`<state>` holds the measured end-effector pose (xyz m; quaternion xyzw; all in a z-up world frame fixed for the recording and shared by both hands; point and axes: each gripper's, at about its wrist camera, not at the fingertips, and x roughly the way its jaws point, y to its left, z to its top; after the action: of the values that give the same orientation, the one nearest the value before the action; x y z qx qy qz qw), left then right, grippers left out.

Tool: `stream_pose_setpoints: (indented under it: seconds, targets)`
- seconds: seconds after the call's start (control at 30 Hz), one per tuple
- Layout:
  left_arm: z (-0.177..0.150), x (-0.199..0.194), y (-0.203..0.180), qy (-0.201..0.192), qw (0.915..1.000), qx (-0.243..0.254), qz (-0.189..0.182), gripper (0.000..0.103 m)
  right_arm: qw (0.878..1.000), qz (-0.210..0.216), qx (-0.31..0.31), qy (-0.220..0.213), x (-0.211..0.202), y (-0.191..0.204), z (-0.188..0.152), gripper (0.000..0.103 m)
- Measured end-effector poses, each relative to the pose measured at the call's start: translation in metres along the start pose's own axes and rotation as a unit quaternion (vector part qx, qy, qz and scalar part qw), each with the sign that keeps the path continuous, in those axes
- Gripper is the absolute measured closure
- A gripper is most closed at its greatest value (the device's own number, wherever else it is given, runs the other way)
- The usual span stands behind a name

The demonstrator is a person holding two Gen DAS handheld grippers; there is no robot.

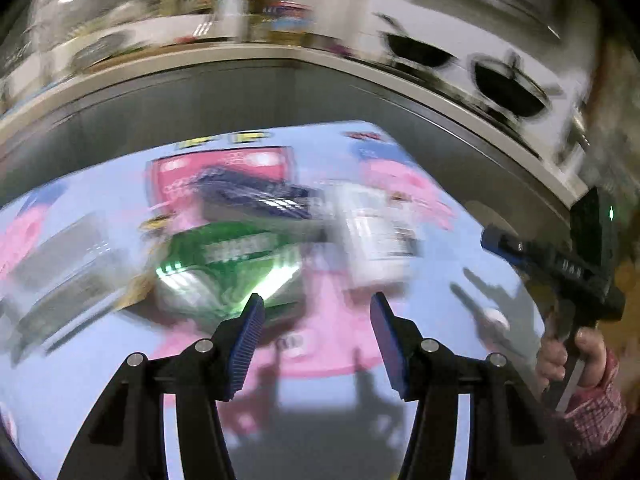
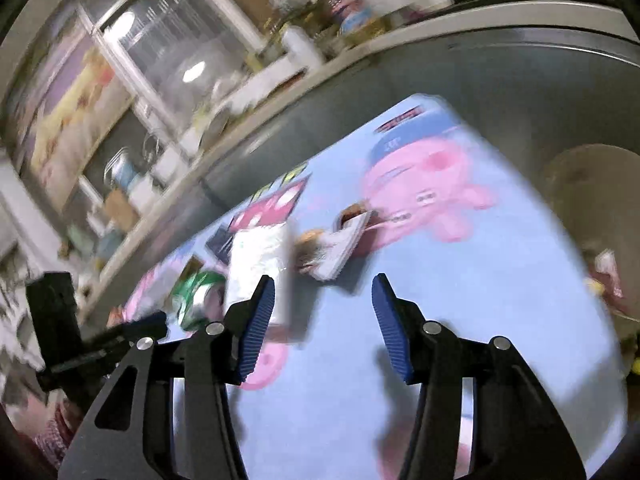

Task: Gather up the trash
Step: 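Grasp the white tissue pack with the right gripper while the left gripper grasps a yellow wrapper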

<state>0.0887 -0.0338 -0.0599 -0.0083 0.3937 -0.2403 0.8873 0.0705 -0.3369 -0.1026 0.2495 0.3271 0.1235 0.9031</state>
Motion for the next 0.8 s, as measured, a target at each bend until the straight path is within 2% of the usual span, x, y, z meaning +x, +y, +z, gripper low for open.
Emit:
stream_pose_setpoints:
  seconds: [0.1,0.13,0.17,0.23,0.4,0.43,0.47,0.6,0.67,0.8]
  targets:
    - [-0.005,-0.015,0.045,-0.017,0.9983,-0.053,0.019,0.048,0.999,0.004,-0.016,0.027,0.029,0.031,-0.002,0.052]
    - [-0.006,-0.02,0.058,-0.024,0.9972,-0.067,0.02,0.048,0.999,-0.001,-0.025,0.033,0.038,0.043,-0.003,0.047]
    - [-0.006,-0.022,0.064,-0.028,0.9966,-0.075,0.021,0.048,0.999,-0.007,-0.032,0.034,0.044,0.051,-0.003,0.036]
    - [-0.007,-0.025,0.077,-0.034,0.9952,-0.089,0.019,0.048,0.997,-0.042,-0.052,0.034,0.056,0.067,-0.004,0.027]
    - [-0.009,-0.017,0.088,-0.035,0.9936,-0.107,-0.01,0.048,0.991,-0.091,-0.081,0.057,0.086,0.082,-0.008,0.027]
    - [-0.008,-0.014,0.086,-0.032,0.9938,-0.105,-0.014,0.048,0.989,-0.104,-0.091,0.06,0.09,0.083,-0.01,0.04]
    - [-0.007,-0.011,0.083,-0.028,0.9941,-0.103,-0.02,0.048,0.987,-0.108,-0.099,0.064,0.091,0.082,-0.014,0.045]
    - [-0.015,-0.004,0.077,-0.011,0.9935,-0.101,-0.051,0.048,0.986,-0.106,-0.115,0.048,0.062,0.087,-0.031,0.046]
    - [-0.018,0.001,0.079,-0.002,0.9929,-0.108,-0.049,0.048,0.988,-0.097,-0.112,0.04,0.045,0.087,-0.041,0.046]
    - [-0.013,-0.011,0.092,-0.04,0.9929,-0.112,-0.008,0.048,0.99,-0.085,-0.105,0.043,0.019,0.086,-0.062,0.046]
